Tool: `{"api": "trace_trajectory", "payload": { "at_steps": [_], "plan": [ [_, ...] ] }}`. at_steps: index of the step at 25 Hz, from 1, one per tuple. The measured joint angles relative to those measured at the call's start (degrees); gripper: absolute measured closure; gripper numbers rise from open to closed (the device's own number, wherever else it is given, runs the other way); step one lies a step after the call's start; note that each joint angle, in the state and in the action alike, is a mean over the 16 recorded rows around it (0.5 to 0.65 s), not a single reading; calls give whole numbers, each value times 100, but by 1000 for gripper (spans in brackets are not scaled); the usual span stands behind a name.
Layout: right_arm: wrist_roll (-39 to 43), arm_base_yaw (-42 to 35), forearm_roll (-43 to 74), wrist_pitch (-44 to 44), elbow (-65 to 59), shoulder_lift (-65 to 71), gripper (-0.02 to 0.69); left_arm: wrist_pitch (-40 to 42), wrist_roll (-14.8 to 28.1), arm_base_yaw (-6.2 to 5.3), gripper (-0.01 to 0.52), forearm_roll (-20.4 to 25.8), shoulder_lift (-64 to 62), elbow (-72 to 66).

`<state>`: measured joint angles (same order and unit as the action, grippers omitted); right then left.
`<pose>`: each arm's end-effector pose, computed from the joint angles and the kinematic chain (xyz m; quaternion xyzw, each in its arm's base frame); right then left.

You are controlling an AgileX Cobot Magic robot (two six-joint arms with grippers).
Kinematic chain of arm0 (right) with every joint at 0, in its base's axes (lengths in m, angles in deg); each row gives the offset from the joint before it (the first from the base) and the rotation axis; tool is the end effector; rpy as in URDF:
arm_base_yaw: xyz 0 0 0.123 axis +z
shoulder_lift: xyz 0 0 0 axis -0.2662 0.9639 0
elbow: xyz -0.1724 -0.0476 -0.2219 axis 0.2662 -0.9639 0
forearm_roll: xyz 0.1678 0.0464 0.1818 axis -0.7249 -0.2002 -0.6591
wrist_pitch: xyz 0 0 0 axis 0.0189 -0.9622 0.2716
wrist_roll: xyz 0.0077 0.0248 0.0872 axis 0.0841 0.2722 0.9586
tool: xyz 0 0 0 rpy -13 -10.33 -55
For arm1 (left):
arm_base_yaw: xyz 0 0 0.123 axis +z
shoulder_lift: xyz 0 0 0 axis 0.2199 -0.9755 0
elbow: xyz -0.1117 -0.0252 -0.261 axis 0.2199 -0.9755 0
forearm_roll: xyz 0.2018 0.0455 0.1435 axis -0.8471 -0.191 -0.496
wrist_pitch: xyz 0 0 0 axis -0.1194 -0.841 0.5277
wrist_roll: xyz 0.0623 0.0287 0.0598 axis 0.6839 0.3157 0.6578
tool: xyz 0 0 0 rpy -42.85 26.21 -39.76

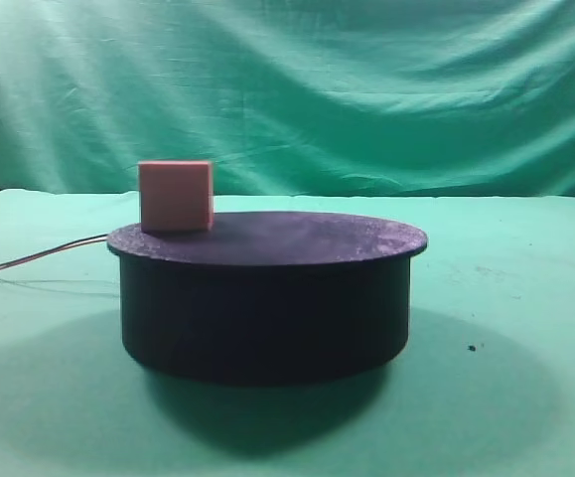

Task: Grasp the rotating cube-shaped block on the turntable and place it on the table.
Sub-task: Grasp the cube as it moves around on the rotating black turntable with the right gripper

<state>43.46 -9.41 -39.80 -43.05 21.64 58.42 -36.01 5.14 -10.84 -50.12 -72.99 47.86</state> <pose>0.0560 0.0068 0.2055 -0.0060 0.6876 0.0756 0.7222 0.0521 0.0089 0.1733 0.0148 0.7978 0.0799 0.5975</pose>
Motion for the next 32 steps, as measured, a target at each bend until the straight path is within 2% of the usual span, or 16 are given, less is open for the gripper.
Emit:
{"api": "trace_trajectory", "payload": {
  "at_steps": [4, 7, 10, 20, 26, 32],
  "plan": [
    [-2, 0, -451, 503, 263, 140, 665, 0, 0, 0, 514, 0, 0, 0],
    [-9, 0, -711, 341, 594, 433, 665, 0, 0, 0, 514, 0, 0, 0],
    [-69, 0, -853, -230, 981, 882, 665, 0, 0, 0, 514, 0, 0, 0],
    [-530, 16, -936, -2918, 2118, 3123, 665, 0, 0, 0, 514, 0, 0, 0],
    [-695, 458, -764, -3626, 2665, 4433, 665, 0, 0, 0, 514, 0, 0, 0],
    [-36, 1567, 12, -4021, 3450, 5697, 662, 0, 0, 0, 514, 0, 0, 0]
  ]
}}
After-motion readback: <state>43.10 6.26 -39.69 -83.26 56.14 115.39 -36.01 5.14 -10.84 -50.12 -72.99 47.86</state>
